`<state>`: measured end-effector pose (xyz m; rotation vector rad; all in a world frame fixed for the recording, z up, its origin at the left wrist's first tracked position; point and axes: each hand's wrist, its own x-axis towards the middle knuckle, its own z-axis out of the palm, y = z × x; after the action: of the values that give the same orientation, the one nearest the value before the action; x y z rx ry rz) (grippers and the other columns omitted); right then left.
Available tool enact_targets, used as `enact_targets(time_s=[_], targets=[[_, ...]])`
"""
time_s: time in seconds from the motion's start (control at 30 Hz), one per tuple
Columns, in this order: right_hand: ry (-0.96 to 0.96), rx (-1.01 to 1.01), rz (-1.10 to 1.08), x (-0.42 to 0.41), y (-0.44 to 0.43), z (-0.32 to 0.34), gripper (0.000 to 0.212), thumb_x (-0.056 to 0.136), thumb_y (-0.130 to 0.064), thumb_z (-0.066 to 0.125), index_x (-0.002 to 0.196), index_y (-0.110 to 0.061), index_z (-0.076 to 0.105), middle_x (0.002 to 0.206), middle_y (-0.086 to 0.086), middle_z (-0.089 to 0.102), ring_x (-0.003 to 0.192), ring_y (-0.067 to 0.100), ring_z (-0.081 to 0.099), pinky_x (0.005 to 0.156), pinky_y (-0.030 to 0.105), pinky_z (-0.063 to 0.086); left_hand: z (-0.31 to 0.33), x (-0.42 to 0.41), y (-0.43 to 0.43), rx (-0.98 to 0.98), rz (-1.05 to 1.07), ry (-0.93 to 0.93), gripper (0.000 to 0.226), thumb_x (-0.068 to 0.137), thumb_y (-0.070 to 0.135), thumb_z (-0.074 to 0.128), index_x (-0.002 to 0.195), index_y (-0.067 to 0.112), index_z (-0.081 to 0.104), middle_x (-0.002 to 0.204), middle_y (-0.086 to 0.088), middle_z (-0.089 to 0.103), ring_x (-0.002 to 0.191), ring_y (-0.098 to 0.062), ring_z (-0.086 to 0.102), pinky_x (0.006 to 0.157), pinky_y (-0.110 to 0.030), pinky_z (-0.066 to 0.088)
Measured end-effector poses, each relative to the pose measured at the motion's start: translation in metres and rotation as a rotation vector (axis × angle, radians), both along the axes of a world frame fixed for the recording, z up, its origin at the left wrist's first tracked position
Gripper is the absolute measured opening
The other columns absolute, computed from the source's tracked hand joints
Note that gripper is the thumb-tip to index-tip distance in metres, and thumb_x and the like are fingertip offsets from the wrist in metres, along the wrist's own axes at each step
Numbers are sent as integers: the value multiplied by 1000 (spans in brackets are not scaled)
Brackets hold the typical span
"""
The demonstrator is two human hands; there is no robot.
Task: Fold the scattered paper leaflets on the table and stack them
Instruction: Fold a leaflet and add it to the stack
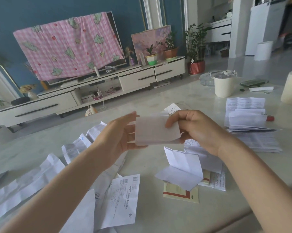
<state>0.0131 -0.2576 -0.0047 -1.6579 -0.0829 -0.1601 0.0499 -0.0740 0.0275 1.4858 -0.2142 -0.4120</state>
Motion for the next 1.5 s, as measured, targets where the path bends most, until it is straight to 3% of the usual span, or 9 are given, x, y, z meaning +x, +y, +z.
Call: enact_targets(time_s=[0.27, 0.63, 0.8, 0.93, 1.07, 1.17, 1.33, 1.4, 1.5], targets=[[-72, 175, -181, 0, -18, 7, 34, 89, 3, 38, 98, -11, 67, 85, 6, 68, 52, 16, 55, 47, 20, 42, -17, 14, -7, 175, 152, -116, 14, 90, 1, 54, 80, 9, 61, 81, -8, 64, 56, -12, 67, 47, -20, 52], [26, 268, -505, 7, -54, 3, 31, 84, 6, 39, 78, -14, 62, 72, 0, 66, 40, 5, 52, 41, 14, 41, -54, 64, -59, 13, 134, 325, 12, 90, -10, 45, 87, 0, 49, 83, -14, 55, 68, -23, 56, 41, -22, 52], [80, 310, -503, 10, -60, 6, 31, 85, 6, 39, 76, -14, 61, 71, -1, 65, 39, 5, 52, 40, 12, 40, -53, 87, -88, -41, 131, 396, 14, 92, -7, 43, 81, 1, 47, 65, -11, 58, 38, -17, 59, 37, -19, 49], [95, 293, -549, 14, -65, 7, 31, 85, 5, 38, 77, -14, 61, 70, -1, 64, 41, 6, 51, 40, 11, 40, -38, 109, -117, 98, 55, 230, 16, 91, 1, 52, 78, 8, 50, 70, -6, 50, 32, -10, 53, 37, -14, 43], [89, 297, -576, 20, -69, 9, 30, 83, 5, 39, 78, -14, 62, 70, -1, 64, 37, 3, 51, 39, 10, 40, -47, 122, -147, 700, -163, -150, 17, 89, 2, 52, 76, 12, 55, 67, -6, 48, 50, -15, 43, 58, -22, 38], [106, 299, -573, 23, -71, 11, 30, 83, 5, 38, 78, -14, 61, 70, -1, 64, 37, 4, 51, 39, 11, 40, -63, 122, -157, 965, -318, -291, 6, 87, 9, 56, 91, 12, 58, 68, -5, 47, 57, -16, 41, 53, -20, 33], [140, 310, -565, 25, -74, 11, 31, 83, 6, 38, 78, -14, 60, 70, -1, 64, 36, 3, 51, 39, 11, 40, -80, 124, -160, 935, -311, -382, 20, 87, 22, 64, 73, 27, 50, 81, 7, 50, 89, -17, 49, 52, -5, 38], [149, 307, -562, 26, -75, 10, 30, 83, 5, 38, 78, -14, 61, 70, -2, 64, 36, 3, 51, 40, 11, 41, -76, 126, -159, 869, -219, -369, 4, 89, 21, 60, 86, 19, 59, 85, 0, 56, 90, -18, 49, 58, -12, 42], [164, 289, -548, 29, -75, 9, 31, 83, 5, 38, 79, -14, 62, 69, -2, 65, 41, 6, 52, 40, 12, 41, -75, 145, -145, 898, -49, -465, 25, 92, 16, 51, 111, 7, 64, 117, -12, 62, 103, -28, 56, 81, -28, 45]])
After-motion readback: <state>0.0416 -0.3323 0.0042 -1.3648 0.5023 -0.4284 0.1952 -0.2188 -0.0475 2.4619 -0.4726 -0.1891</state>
